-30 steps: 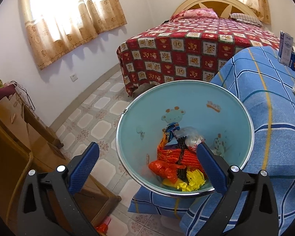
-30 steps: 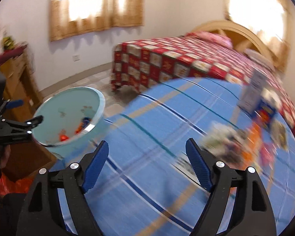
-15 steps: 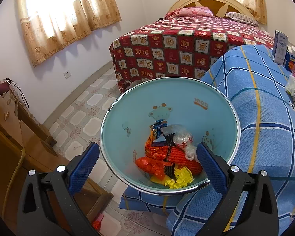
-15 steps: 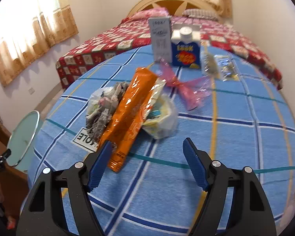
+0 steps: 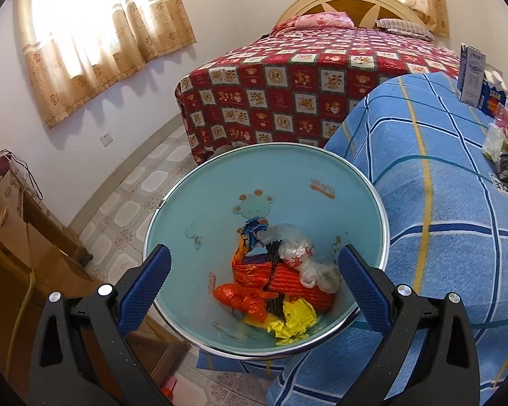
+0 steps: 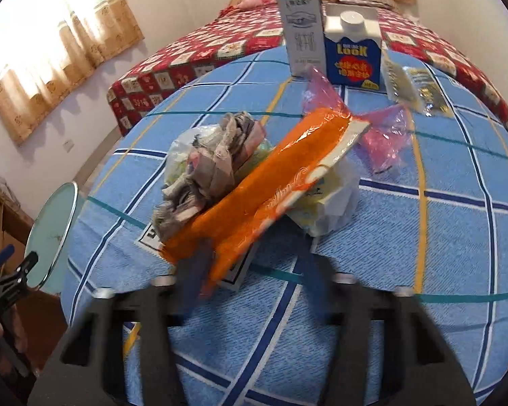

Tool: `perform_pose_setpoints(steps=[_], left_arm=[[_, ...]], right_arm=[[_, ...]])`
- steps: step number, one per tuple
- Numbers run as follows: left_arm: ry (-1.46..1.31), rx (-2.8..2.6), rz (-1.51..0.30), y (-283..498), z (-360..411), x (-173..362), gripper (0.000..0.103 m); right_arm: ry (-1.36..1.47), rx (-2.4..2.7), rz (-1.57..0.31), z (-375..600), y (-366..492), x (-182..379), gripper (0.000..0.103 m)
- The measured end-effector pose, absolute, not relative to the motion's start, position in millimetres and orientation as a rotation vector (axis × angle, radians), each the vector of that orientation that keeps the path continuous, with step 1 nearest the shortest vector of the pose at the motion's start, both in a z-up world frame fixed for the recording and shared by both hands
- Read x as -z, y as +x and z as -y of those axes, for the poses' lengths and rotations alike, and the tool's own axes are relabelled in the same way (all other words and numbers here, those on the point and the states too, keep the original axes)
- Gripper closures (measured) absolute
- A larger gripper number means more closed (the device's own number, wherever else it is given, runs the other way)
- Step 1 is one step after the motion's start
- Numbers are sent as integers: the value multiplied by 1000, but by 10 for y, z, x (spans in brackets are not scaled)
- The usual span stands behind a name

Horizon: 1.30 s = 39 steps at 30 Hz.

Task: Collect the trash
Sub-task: 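Move both grippers from the bin back over the trash pile on the bed, then grasp the orange snack wrapper with the right gripper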

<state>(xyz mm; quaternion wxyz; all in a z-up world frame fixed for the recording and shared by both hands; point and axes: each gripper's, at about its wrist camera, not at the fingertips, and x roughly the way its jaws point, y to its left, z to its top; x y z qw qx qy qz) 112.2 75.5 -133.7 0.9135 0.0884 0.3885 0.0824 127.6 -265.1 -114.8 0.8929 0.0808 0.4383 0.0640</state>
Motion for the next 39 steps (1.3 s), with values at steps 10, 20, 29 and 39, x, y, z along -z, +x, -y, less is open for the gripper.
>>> perform_pose_setpoints(steps=[10,20,29,39], left_arm=[[167,-182,-797,1157,-812,1305,6],[203,-137,-743,1197,-555,1174,6],[211,-92,-745,1345,-288,1214,6],[227,4,-737,1375,89,1145,6]], right_arm=[[-2,107,-874,3124,883,976,77],[145,65,-844,3207,870,929,28],[300,109,-876,3454,1004,1091,39],[172,45,-900,3375,913,1104,78]])
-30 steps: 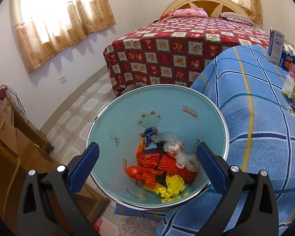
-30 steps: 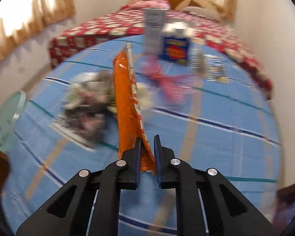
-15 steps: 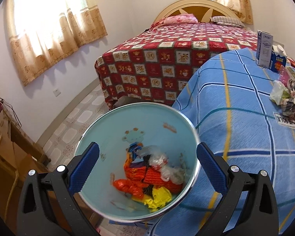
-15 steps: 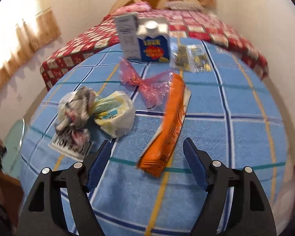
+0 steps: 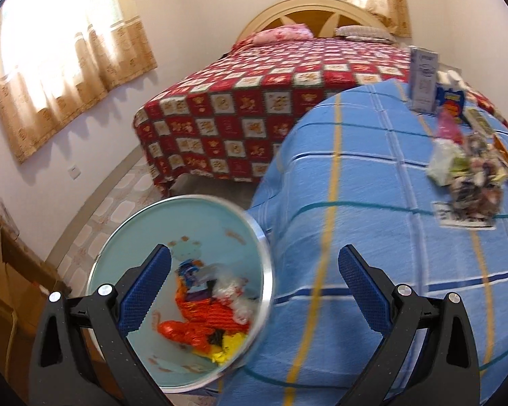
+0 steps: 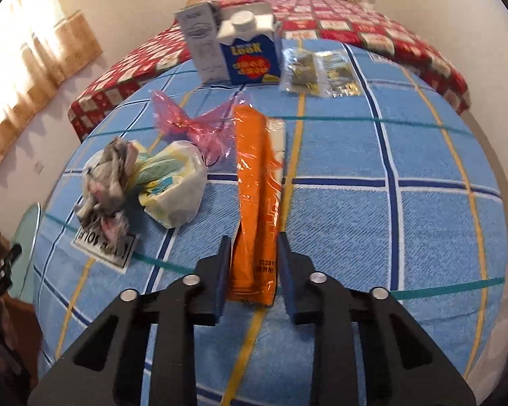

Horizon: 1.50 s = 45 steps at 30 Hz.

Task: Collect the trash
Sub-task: 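Grasp the orange snack wrapper with the right gripper, then lower the left gripper onto the patterned cloth bundle and close it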

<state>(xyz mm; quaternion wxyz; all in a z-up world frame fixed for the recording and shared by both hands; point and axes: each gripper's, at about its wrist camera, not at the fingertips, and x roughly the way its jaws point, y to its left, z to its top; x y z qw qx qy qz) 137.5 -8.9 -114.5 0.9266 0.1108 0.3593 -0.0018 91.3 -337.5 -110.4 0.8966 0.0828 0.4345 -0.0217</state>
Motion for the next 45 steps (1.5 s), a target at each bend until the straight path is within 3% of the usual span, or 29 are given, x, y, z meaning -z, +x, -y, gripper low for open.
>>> perform_pose_setpoints(steps=[16,21,25,27,29,45], left_arm=[[335,239,-681,1380,1444,1078,7],[363,289,-715,1455,1759,1188,14],[364,334,-768,1524,1911,1304,33],[348,369,-802,1568,1932,1345,67],[325,388,-816,1581,1907,1349,82],[336,320,-699,1185,1108,899,98]], right_arm=[[54,161,-824,3776,424,1029,78],[76,173,-803,3906,349,1077,78],[60,147,-785,3870,334,1093,78],[43,132,-777,3810,328,1101,77],[26,122,-763,3756,317,1090,77],[-12,7,-697,3290,442,874,77]])
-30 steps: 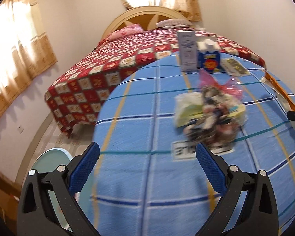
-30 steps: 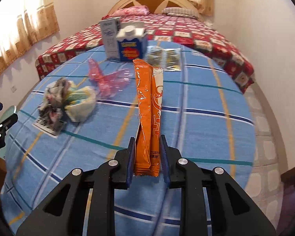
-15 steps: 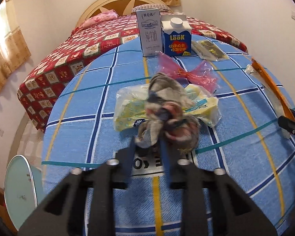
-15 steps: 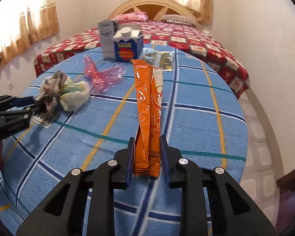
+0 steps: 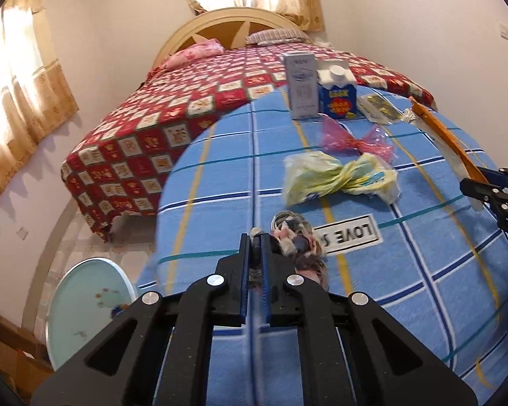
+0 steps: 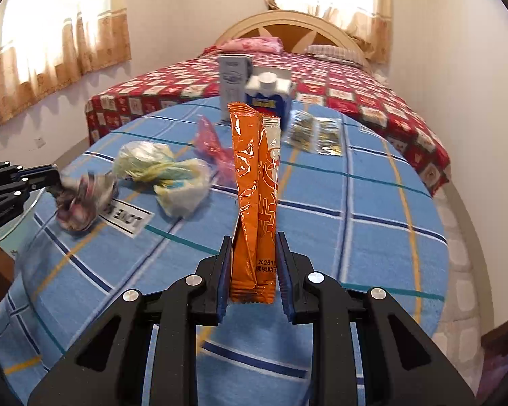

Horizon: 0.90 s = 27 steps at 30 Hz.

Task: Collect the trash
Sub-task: 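Lower the left gripper onto the patterned cloth bundle and close it, then carry the patterned cloth and orange wrapper over the blue bin with both grippers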

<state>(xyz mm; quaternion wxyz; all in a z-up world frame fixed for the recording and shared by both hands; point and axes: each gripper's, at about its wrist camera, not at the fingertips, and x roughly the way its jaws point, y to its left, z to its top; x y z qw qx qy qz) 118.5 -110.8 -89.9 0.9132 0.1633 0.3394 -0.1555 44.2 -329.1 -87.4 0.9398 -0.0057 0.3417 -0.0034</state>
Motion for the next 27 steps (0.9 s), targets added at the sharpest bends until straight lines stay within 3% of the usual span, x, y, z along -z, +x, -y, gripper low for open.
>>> perform_pose_setpoints(steps=[27], left_arm=[[256,138,-637,1198,187,610,98]], right_arm=[[-81,-203,-660,2454,841,742,77]])
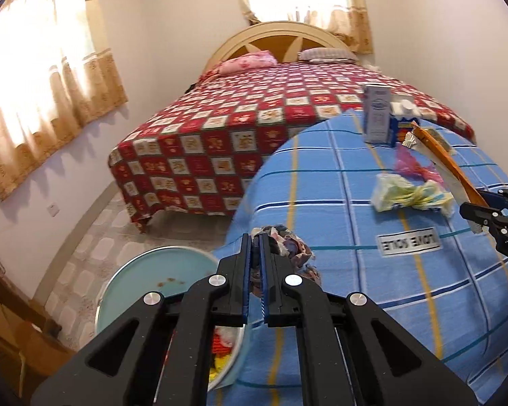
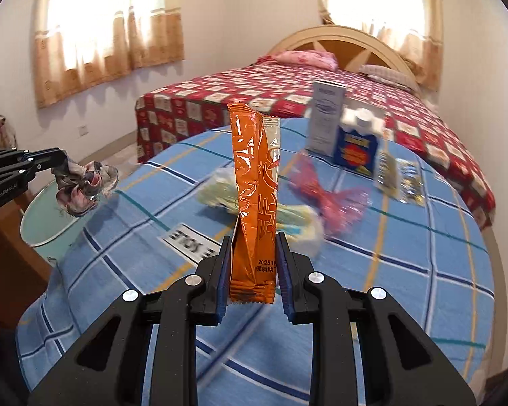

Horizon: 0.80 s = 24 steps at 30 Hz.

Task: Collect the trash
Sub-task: 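Carry the patterned cloth and orange wrapper over the blue bin with both grippers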

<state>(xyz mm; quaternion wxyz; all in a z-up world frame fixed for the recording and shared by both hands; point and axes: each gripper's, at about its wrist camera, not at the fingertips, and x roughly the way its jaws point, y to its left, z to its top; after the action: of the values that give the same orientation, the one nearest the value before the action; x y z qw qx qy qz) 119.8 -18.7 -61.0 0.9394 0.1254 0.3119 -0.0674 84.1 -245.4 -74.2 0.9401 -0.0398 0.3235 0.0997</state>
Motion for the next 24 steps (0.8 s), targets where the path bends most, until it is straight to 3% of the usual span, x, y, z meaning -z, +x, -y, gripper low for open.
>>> perform_pose_setpoints(steps=[24], left_arm=[[219,-73,-720,1219,-766,820,98]], right_arm=[[-201,-402,-681,1423,1378,757,77]])
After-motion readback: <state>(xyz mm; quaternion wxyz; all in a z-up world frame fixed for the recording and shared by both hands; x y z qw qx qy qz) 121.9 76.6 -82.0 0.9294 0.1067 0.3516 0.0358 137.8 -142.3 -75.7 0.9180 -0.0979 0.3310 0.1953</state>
